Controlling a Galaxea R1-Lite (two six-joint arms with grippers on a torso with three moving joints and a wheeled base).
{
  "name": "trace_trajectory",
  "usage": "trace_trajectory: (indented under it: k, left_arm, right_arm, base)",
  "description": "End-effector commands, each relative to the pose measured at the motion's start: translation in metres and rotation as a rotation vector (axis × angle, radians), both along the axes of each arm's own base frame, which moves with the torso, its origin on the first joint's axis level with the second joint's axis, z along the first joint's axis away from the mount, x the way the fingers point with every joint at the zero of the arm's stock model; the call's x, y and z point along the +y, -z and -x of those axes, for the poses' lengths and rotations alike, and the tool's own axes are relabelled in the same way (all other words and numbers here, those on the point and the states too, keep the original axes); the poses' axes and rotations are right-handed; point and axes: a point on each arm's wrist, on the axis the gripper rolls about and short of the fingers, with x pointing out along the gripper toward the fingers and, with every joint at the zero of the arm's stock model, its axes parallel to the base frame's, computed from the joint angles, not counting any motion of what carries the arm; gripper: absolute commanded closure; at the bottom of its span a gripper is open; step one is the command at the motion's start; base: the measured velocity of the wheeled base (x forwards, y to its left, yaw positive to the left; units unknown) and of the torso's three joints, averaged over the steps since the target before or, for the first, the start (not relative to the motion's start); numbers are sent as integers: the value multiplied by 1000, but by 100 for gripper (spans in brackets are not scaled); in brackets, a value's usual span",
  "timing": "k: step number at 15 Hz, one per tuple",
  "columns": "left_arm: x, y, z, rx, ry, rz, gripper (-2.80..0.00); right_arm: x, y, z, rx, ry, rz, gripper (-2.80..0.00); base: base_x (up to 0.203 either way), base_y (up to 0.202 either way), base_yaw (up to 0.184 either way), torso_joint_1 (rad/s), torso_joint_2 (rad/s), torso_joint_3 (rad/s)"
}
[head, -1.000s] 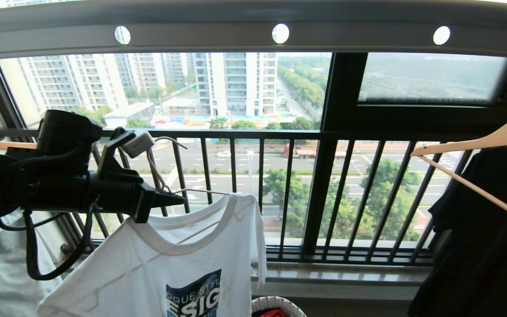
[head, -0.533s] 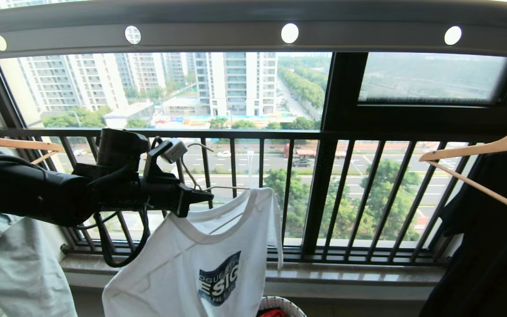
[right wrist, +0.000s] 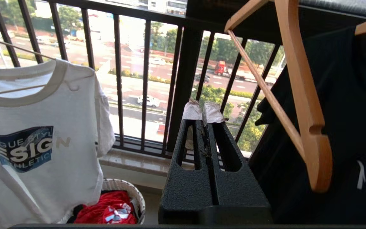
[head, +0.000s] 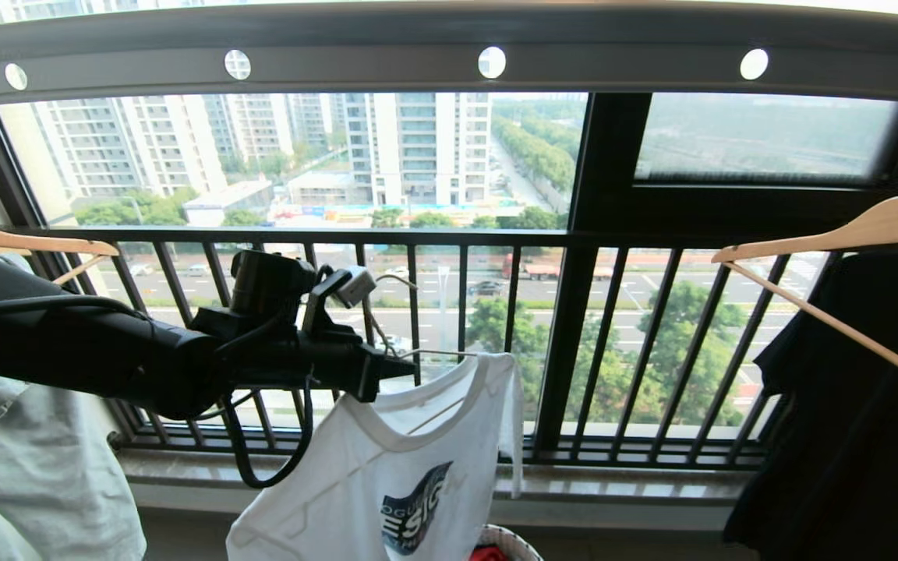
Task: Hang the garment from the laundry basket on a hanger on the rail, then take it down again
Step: Take the clothes off the clothes rack
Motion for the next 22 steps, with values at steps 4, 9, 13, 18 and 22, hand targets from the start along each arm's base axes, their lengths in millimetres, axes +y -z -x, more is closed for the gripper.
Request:
trace_trajectory:
  k: [4, 9, 13, 18, 22]
  left_arm:
    - [-5, -2, 2, 0, 13, 7, 0]
    - [-4, -7, 3, -37, 3, 32, 0]
    - [-6, -9, -2, -58, -69, 46, 0]
    - [-14, -5, 0, -42, -55, 48, 0]
    - [-15, -2, 0, -35, -55, 45, 0]
  right_arm:
    - [8, -107, -89, 61, -147, 69, 0]
    - [70, -96, -182, 262, -434, -7, 0]
    - [136, -51, -245, 390, -426, -110, 0]
    - [171, -13, -273, 481, -432, -98, 0]
    - [184, 12, -282, 555, -436, -71, 0]
  base:
    - [0, 0, 0, 0, 0, 0]
    - [0, 0, 0, 0, 0, 0]
    - [0, 0, 0, 0, 0, 0]
    - [0, 0, 0, 0, 0, 0]
    - [0, 0, 0, 0, 0, 0]
